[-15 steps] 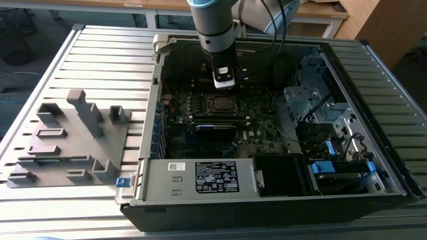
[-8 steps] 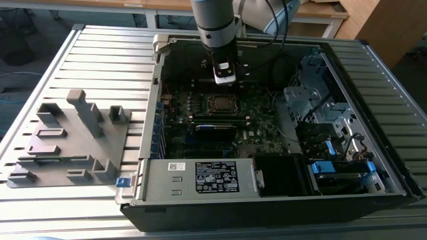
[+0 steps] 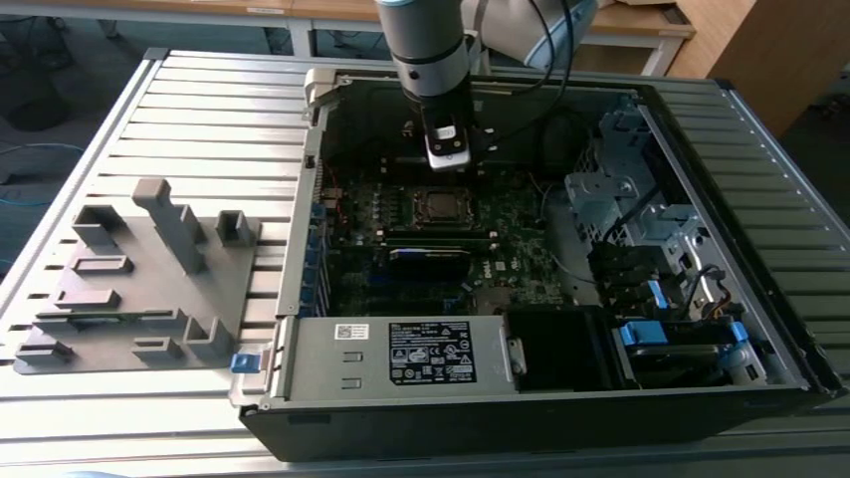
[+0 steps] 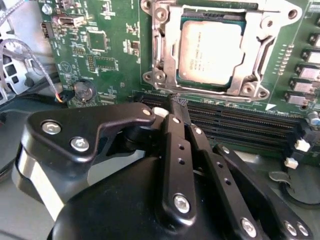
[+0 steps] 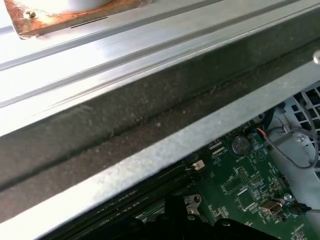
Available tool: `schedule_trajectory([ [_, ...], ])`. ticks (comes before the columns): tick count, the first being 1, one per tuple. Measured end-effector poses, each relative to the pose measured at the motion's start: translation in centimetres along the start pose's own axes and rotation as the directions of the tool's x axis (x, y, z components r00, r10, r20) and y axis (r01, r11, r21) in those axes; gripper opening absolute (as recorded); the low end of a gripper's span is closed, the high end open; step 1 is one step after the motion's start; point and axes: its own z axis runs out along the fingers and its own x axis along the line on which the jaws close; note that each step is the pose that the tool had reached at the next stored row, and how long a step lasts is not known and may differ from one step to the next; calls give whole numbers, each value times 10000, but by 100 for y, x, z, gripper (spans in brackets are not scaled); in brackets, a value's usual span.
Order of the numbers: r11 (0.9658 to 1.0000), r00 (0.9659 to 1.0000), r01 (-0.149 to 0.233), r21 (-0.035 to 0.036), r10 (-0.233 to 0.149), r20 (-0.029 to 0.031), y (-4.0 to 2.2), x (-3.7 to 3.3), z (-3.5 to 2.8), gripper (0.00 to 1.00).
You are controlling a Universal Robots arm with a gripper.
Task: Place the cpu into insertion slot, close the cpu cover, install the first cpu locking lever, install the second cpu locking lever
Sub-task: 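Install the first cpu locking lever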
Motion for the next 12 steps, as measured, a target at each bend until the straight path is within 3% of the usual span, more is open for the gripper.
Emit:
schedule_trajectory([
  [4, 10000, 10000, -5, -17, 5, -4, -2, 0, 2, 11],
  [12, 10000, 10000, -4, -15, 4, -1, -29, 24, 113, 11],
])
